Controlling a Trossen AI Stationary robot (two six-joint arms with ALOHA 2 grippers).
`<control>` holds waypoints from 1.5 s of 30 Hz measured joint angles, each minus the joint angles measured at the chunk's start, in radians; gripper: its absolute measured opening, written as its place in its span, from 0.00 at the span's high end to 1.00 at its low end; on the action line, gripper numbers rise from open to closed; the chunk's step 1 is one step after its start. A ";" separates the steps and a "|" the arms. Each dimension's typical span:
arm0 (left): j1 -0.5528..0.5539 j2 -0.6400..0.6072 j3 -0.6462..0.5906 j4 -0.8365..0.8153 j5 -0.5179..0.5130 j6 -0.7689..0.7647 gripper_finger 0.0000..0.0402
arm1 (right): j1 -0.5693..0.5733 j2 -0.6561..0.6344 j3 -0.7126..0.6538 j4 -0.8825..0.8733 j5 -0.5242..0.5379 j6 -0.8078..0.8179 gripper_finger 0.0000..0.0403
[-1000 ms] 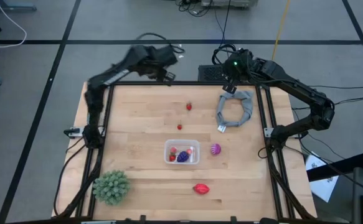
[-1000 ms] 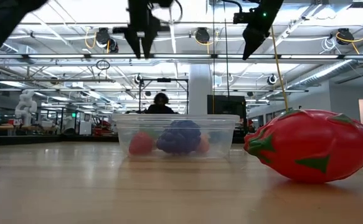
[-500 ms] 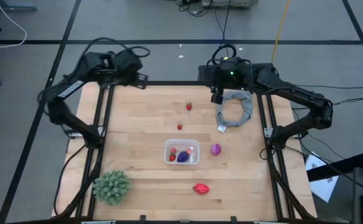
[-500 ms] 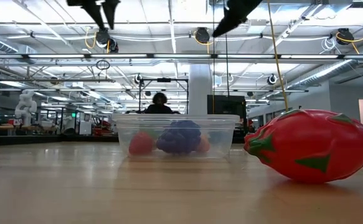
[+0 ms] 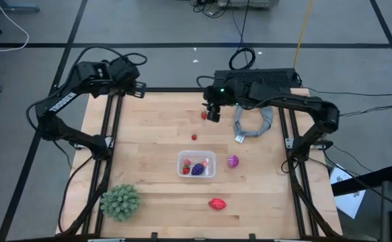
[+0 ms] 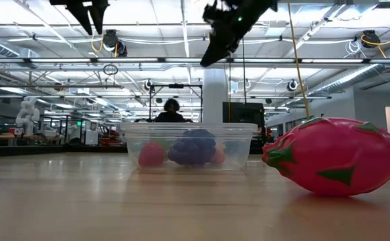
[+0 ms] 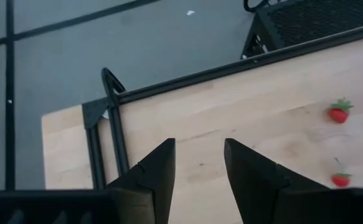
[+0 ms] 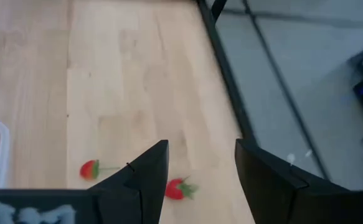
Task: Pick and placing Produce into tupperware
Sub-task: Put the top strawberry into the bin
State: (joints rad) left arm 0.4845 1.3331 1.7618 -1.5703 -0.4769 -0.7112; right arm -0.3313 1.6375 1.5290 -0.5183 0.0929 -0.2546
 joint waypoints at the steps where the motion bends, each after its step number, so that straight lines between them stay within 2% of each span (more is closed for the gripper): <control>1: 0.002 0.000 0.000 0.000 -0.006 0.008 0.64 | 0.000 0.020 0.009 -0.006 0.000 0.018 0.56; 7: 0.010 0.000 0.000 0.000 -0.030 0.034 0.64 | 0.000 0.142 0.135 -0.058 0.003 0.090 0.56; 14: 0.010 0.000 0.000 0.000 -0.052 0.061 0.64 | -0.013 0.282 0.293 -0.238 0.007 0.154 0.56; 20: 0.012 0.001 0.000 0.000 -0.076 0.078 0.64 | -0.041 0.317 0.306 -0.334 0.010 0.163 0.54; 23: 0.012 0.001 0.000 0.000 -0.077 0.079 0.64 | -0.055 0.314 0.306 -0.317 0.011 0.168 0.51; 34: 0.011 0.001 0.000 0.000 -0.082 0.079 0.64 | -0.071 0.314 0.306 -0.317 0.014 0.372 0.36; 45: 0.012 0.001 0.000 0.000 -0.084 0.080 0.64 | -0.074 0.329 0.305 -0.337 -0.009 0.535 0.34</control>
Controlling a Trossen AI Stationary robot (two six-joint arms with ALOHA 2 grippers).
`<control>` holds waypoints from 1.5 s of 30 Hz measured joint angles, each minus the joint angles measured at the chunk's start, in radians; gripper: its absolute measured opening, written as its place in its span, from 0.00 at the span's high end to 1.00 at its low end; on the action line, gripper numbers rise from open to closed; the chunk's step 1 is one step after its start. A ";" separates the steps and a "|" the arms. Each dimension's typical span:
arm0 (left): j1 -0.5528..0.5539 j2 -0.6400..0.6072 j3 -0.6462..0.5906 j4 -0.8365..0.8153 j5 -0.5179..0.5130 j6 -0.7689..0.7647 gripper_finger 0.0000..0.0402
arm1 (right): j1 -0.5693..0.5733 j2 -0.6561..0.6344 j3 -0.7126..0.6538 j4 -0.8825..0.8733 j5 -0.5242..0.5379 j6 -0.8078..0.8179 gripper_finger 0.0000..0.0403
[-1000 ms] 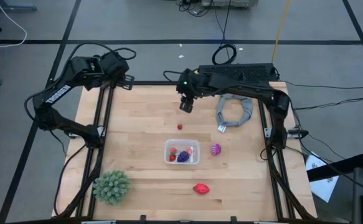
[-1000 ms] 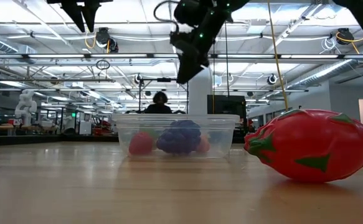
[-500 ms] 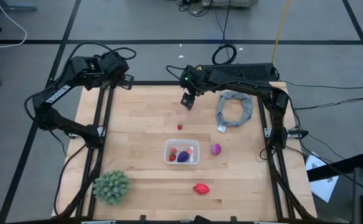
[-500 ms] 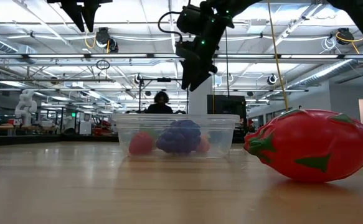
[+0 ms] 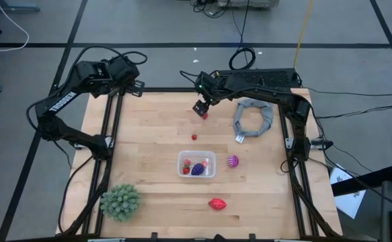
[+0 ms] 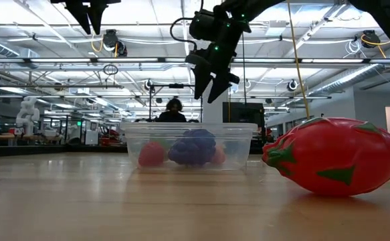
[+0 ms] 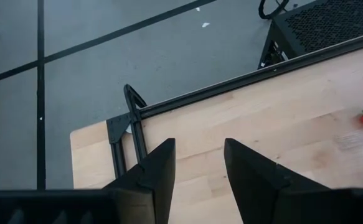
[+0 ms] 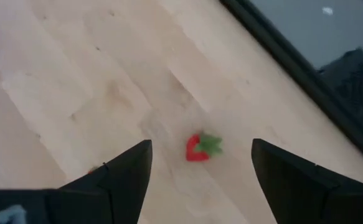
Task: Pick and placing Produce into tupperware
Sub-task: Put the top strawberry into the bin
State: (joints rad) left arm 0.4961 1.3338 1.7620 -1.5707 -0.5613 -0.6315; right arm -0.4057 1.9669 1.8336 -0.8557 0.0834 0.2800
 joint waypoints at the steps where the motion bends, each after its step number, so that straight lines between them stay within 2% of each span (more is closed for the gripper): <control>1: 0.000 0.000 0.000 0.000 0.000 0.000 0.64 | 0.000 0.009 0.001 0.012 -0.012 0.004 0.34; 7: 0.000 0.000 0.000 0.001 0.000 0.000 0.64 | 0.000 0.056 0.002 0.050 -0.042 0.008 0.34; 23: -0.005 0.000 0.000 0.001 -0.010 -0.001 0.64 | 0.000 0.182 0.000 -0.001 -0.088 0.006 0.34; 41: -0.006 0.000 0.000 0.000 -0.016 0.000 0.64 | -0.010 0.191 0.001 -0.054 -0.091 0.027 0.34; 45: -0.006 0.000 0.000 0.000 -0.016 0.000 0.64 | -0.019 0.191 0.001 -0.042 -0.146 0.034 0.34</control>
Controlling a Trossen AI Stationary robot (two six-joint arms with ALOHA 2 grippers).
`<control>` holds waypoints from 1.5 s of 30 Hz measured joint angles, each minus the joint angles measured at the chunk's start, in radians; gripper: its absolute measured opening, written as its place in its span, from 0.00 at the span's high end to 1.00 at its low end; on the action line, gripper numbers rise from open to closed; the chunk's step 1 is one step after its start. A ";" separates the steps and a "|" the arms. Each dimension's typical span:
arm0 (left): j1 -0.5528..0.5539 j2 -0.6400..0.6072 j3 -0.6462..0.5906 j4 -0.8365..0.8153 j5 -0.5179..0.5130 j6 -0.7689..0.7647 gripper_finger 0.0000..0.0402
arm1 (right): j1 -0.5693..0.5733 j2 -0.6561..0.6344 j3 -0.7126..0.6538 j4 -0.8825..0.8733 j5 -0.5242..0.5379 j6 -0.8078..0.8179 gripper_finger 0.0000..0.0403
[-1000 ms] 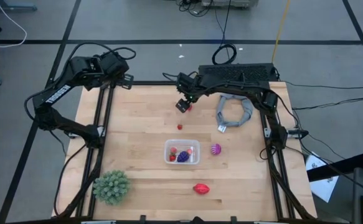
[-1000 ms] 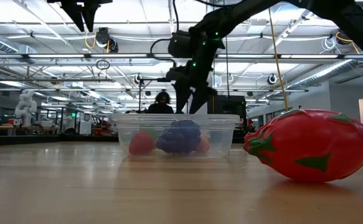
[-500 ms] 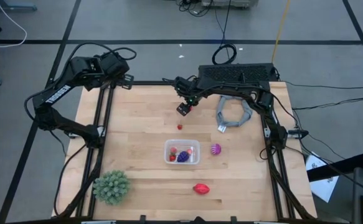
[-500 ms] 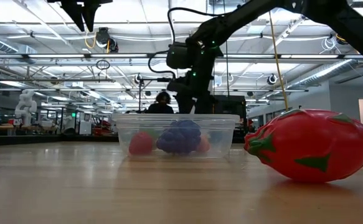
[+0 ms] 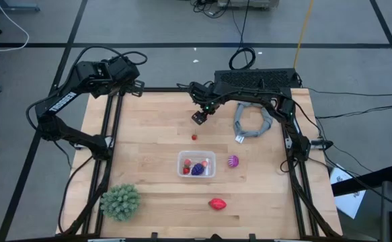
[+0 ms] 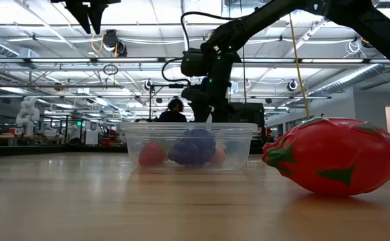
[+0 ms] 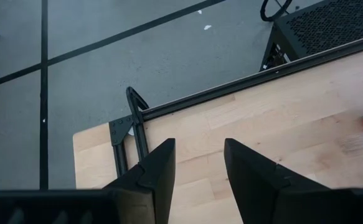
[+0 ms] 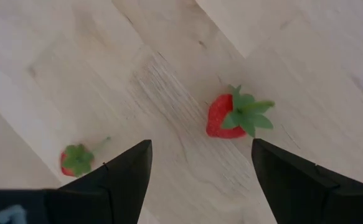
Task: Pick and placing Produce into tupperware
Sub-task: Put the top strawberry into the bin
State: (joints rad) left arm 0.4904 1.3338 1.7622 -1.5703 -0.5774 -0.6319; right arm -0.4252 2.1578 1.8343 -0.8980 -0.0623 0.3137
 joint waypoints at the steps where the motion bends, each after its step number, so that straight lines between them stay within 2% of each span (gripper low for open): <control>1: 0.000 0.000 0.000 0.000 0.000 0.000 0.64 | 0.000 0.000 0.000 0.010 -0.002 0.003 0.34; 19: 0.000 0.000 0.000 -0.001 0.000 0.009 0.64 | -0.024 0.056 0.000 0.024 -0.022 0.018 0.34; 45: 0.000 0.000 0.000 -0.001 0.002 0.018 0.64 | -0.043 0.053 0.000 0.064 -0.048 0.040 0.34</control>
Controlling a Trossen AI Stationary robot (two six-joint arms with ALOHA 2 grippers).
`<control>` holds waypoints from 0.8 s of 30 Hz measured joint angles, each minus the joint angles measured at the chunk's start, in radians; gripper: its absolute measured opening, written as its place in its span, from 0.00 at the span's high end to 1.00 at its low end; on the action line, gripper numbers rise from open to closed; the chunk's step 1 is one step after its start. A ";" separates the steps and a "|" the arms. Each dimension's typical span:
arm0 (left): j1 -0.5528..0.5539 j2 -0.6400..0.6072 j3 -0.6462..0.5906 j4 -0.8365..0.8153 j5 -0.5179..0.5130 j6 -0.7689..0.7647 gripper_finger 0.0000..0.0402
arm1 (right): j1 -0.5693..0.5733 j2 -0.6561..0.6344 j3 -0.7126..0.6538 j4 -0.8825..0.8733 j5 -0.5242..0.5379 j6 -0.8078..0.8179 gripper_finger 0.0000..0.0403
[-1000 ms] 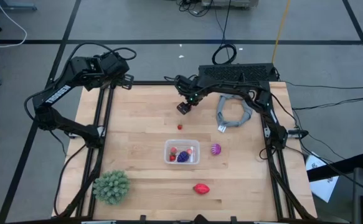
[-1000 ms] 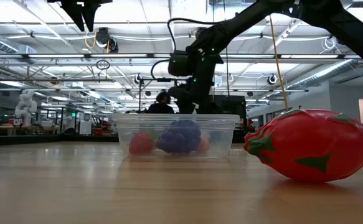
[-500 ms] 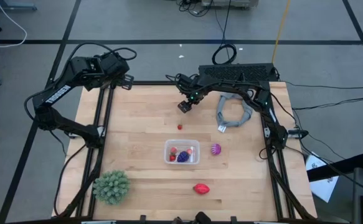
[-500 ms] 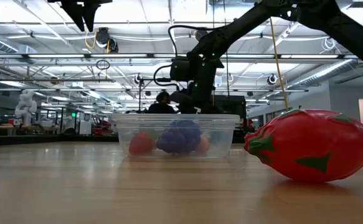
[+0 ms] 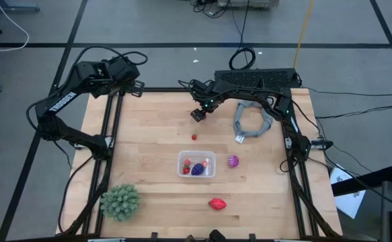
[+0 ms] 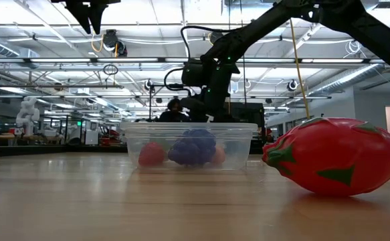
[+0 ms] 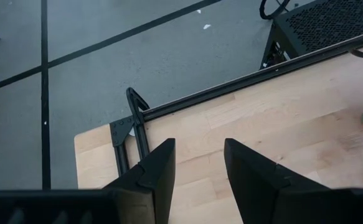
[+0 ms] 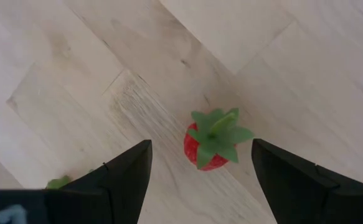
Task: Pick and placing Produce into tupperware
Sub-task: Put the top strawberry into the bin
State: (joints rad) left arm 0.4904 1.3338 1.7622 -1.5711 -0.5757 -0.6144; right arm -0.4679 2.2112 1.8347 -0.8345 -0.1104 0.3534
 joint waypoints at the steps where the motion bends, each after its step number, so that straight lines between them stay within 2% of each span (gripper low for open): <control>1: -0.001 0.000 0.000 0.000 0.000 0.000 0.64 | 0.000 0.000 0.000 -0.001 0.000 0.000 0.34; 9: -0.029 0.000 0.000 0.000 0.002 0.000 0.64 | 0.000 0.000 -0.003 -0.011 0.000 0.002 0.34; 24: -0.053 0.000 0.000 0.001 0.001 -0.004 0.64 | 0.000 0.000 -0.090 0.067 -0.001 -0.001 0.34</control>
State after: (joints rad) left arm 0.4374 1.3342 1.7622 -1.5700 -0.5751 -0.6186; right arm -0.4679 2.2112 1.7444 -0.7671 -0.1111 0.3519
